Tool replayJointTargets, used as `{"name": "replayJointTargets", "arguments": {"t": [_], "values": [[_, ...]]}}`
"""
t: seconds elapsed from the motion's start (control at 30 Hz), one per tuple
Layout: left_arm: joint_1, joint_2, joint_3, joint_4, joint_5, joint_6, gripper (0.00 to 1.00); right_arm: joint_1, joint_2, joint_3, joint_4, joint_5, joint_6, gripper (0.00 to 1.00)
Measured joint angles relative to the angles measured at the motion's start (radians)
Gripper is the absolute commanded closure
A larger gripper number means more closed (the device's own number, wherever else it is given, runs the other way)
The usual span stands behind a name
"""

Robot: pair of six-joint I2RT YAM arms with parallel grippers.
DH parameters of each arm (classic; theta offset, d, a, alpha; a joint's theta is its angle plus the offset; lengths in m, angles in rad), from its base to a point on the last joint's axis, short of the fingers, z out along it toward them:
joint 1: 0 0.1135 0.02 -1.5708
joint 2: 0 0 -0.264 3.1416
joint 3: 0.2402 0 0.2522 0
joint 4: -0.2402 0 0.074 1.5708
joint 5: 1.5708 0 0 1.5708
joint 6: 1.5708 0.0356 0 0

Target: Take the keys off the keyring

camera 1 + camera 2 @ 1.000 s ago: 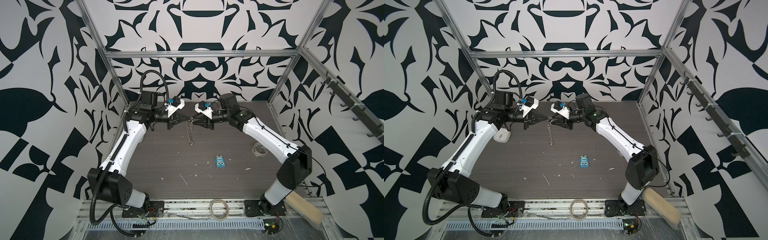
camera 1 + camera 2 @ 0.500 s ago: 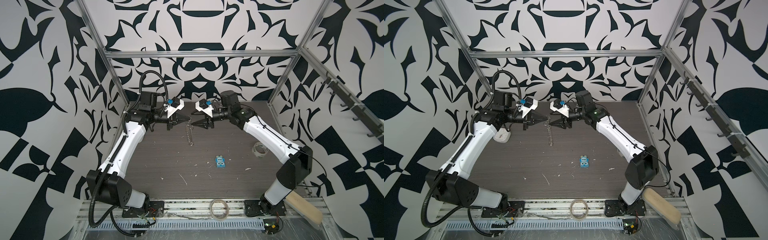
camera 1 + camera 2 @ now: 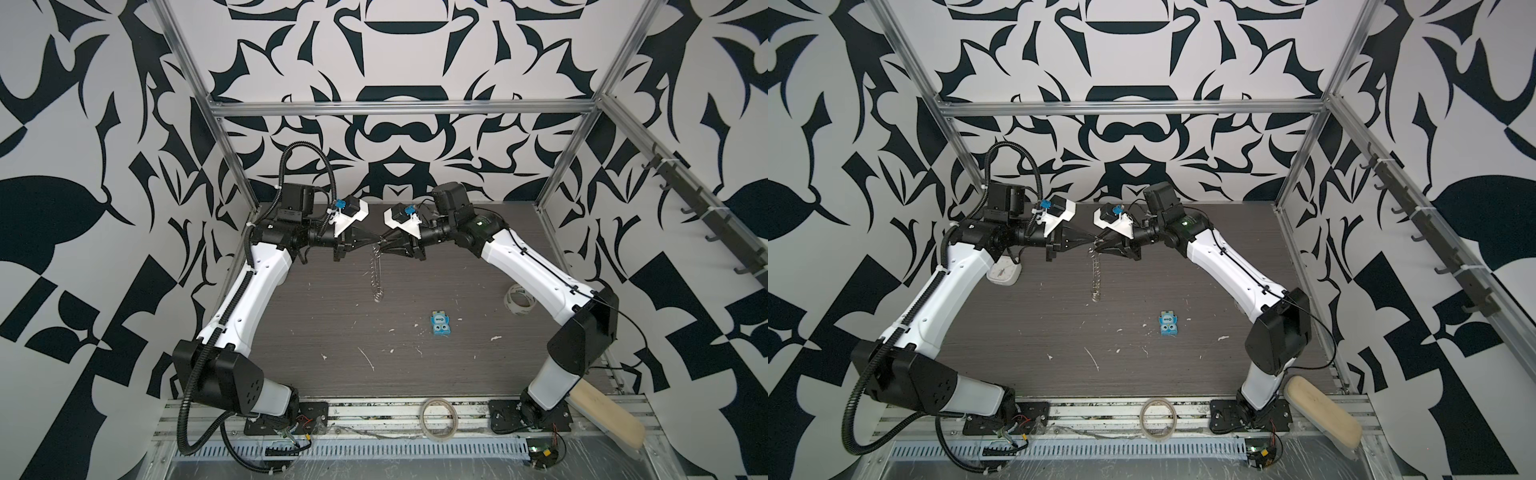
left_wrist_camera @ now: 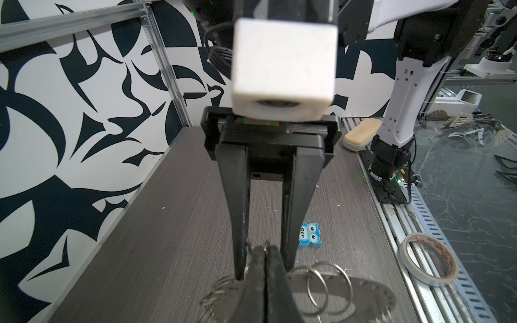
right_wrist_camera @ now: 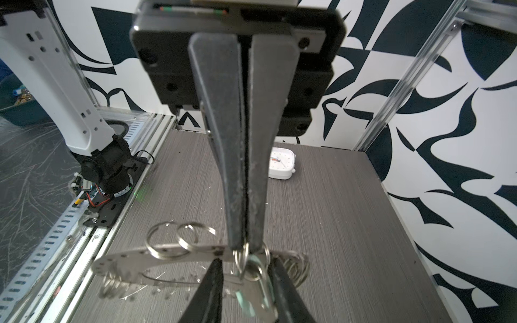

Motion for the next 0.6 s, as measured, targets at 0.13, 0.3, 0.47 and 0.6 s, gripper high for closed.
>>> {"name": "replayJointTargets", "arguments": {"t": [0.13, 0.3, 0.47, 0.6], "values": [[0.0, -0.001, 0.0, 0.002, 0.0, 0.0, 1.0, 0.0, 0.0, 0.002, -0.014, 0.015, 0.0, 0.9], [0.0, -0.004, 0.0, 0.002, -0.004, 0.0, 1.0, 0.001, 0.0, 0.005, -0.022, 0.034, 0.005, 1.0], [0.002, -0.02, -0.028, 0.033, -0.007, -0.013, 1.0, 0.002, 0.0, 0.034, -0.079, 0.088, -0.017, 1.0], [0.016, -0.064, -0.127, 0.159, -0.002, -0.083, 1.0, 0.004, -0.004, 0.042, -0.127, 0.138, -0.038, 1.0]]}}
